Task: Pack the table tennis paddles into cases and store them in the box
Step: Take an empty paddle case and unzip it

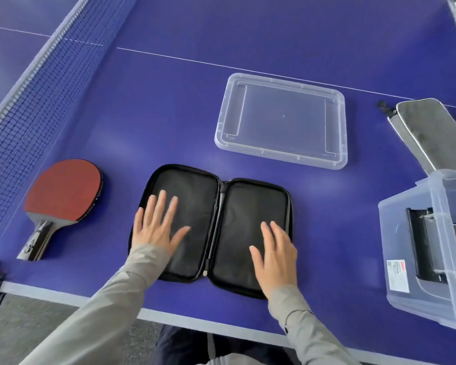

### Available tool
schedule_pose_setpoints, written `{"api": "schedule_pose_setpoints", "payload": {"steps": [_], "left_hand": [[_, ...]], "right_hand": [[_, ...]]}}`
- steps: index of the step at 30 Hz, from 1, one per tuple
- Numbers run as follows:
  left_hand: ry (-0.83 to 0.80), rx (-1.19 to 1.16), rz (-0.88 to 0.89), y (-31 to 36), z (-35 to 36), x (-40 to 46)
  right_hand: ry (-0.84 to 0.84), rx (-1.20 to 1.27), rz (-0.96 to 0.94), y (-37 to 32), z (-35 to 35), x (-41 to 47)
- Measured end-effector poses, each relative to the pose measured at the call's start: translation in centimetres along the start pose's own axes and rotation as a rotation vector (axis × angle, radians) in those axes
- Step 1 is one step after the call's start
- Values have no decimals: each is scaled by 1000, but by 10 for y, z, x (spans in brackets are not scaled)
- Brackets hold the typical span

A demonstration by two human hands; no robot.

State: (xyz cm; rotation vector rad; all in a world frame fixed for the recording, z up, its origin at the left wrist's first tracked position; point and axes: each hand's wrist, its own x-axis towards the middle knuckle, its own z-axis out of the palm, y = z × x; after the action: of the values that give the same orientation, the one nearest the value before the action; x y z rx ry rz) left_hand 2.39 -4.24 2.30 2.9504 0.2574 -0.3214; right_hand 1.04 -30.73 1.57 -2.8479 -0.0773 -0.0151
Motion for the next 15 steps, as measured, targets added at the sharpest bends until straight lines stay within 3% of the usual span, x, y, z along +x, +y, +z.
{"api": "schedule_pose_setpoints", "payload": {"steps": [2,5,15], "left_hand": [[-117,111,90,6,13,-5],[-216,142,66,-3,29,-2],[-259,48,121,-27,31,6]], "right_hand": [[-157,-65,-67,-20,12,1],[-291,-143,-69,-30,27,1],[-437,-227,-35,-27,31,5]]}}
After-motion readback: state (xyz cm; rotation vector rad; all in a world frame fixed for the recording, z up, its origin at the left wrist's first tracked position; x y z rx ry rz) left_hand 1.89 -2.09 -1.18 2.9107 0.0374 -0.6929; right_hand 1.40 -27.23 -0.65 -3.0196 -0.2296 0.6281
